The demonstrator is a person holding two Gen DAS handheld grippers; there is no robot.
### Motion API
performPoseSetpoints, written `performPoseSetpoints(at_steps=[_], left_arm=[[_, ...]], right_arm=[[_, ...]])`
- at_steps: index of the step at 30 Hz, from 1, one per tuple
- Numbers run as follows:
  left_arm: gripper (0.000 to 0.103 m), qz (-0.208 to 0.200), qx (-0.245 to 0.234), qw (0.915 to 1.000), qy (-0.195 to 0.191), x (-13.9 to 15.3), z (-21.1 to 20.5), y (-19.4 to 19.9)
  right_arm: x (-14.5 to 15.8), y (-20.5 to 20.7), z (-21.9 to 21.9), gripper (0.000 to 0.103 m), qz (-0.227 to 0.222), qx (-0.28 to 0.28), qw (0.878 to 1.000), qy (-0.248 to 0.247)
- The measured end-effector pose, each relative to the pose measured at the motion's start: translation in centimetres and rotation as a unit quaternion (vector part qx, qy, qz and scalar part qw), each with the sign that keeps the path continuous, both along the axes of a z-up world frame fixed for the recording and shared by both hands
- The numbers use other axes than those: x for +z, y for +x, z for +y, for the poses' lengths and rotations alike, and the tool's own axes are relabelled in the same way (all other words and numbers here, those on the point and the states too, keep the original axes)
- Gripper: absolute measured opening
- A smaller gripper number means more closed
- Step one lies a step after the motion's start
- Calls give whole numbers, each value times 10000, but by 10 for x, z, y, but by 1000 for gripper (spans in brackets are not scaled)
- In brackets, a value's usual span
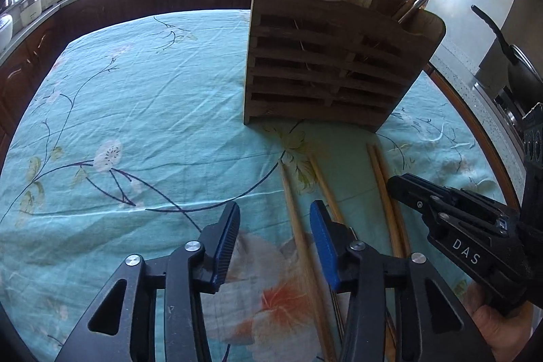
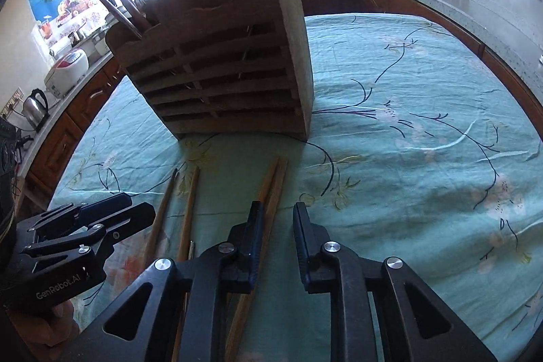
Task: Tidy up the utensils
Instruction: 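Grasp a wooden chopstick with the left tool while the right tool grasps another, then lift the chopstick over the holder with the left tool while the right tool carries its chopstick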
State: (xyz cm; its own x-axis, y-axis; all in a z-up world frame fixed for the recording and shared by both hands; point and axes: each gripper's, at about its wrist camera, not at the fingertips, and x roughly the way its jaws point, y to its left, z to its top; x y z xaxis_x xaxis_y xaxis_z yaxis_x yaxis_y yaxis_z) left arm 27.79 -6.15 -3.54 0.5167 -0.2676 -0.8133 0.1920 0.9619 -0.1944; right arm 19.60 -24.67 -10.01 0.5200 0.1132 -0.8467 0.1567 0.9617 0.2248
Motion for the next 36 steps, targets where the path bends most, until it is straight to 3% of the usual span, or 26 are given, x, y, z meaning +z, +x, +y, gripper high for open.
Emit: performPoseSetpoints(at_steps=[6,10,17,22,26,30,36], left_arm=[[22,-138,-271,9984,479,-10,-19,5],[10,-151,-511,9971,544,-12,-15,-10],[10,-5,-693,9971,302,-10,5,-39],[14,129,-358,9991,213,-7,9,-26],[14,28,-366,9986,385,-8,1,-22],[6,-139,-426,9975,540,-11,-6,-24],[3,-133,-420,9989,190,-1,8,-31]], right_arm=[[-1,-3,7,13,5,206,9994,-264],[2,-20,1,10,60,314,9993,-213],[7,-53,-13,10,159,350,9992,-74],[6,-39,-14,12,171,114,9998,1],[3,-29,-8,13,145,79,9998,-80],[1,-30,-6,12,108,78,9997,-213],[11,-37,-11,5,-15,-10,9999,140]])
